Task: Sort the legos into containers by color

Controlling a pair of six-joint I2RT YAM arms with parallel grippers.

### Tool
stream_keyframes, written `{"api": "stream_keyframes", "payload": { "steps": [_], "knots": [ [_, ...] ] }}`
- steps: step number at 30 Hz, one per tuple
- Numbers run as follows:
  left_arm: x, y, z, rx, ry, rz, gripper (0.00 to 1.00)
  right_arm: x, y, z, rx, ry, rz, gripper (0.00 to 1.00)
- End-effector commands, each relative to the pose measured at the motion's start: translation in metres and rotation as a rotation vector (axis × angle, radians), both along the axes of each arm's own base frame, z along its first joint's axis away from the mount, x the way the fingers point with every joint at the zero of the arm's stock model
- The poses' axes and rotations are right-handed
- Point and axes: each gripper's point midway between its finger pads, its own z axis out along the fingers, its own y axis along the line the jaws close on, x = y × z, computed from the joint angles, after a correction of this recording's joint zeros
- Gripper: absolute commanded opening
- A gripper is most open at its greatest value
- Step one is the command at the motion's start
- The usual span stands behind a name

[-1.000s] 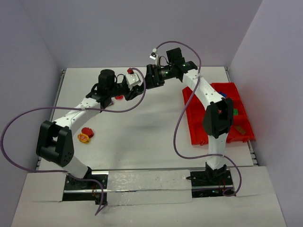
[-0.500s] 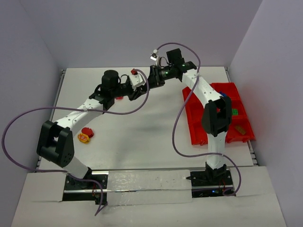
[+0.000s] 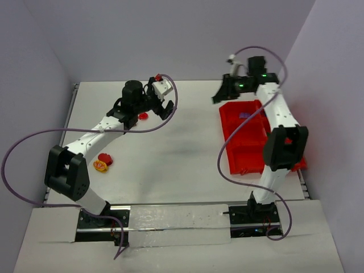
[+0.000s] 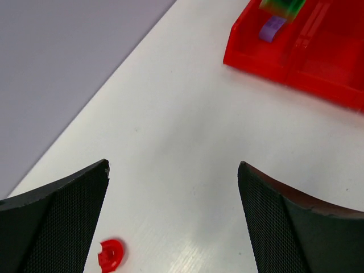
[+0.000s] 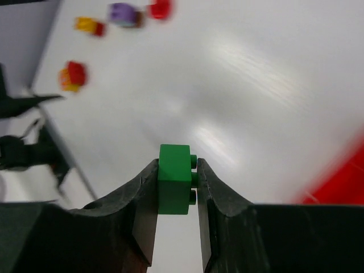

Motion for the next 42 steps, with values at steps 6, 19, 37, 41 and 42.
{"api": "stream_keyframes", "payload": {
  "steps": [6, 19, 37, 41, 42],
  "knots": [
    [0.005, 0.038, -0.020, -0.011, 0.134, 0.185, 0.99, -0.060, -0.224, -0.011, -0.464, -0.014, -0.304, 0.00],
    [0.046, 0.086, -0.031, 0.007, 0.234, 0.343, 0.99, -0.072, -0.331, -0.066, -0.748, 0.121, -0.494, 0.00],
    [0.050, 0.130, -0.070, 0.037, 0.357, 0.489, 0.99, -0.039, -0.332, -0.115, -0.756, 0.161, -0.466, 0.14],
    [0.049, 0.137, -0.074, 0.034, 0.375, 0.498, 0.99, -0.042, -0.328, -0.123, -0.756, 0.179, -0.450, 0.37],
    [0.048, 0.138, -0.075, 0.033, 0.380, 0.497, 0.99, -0.043, -0.328, -0.125, -0.760, 0.182, -0.447, 0.43]
  ]
}}
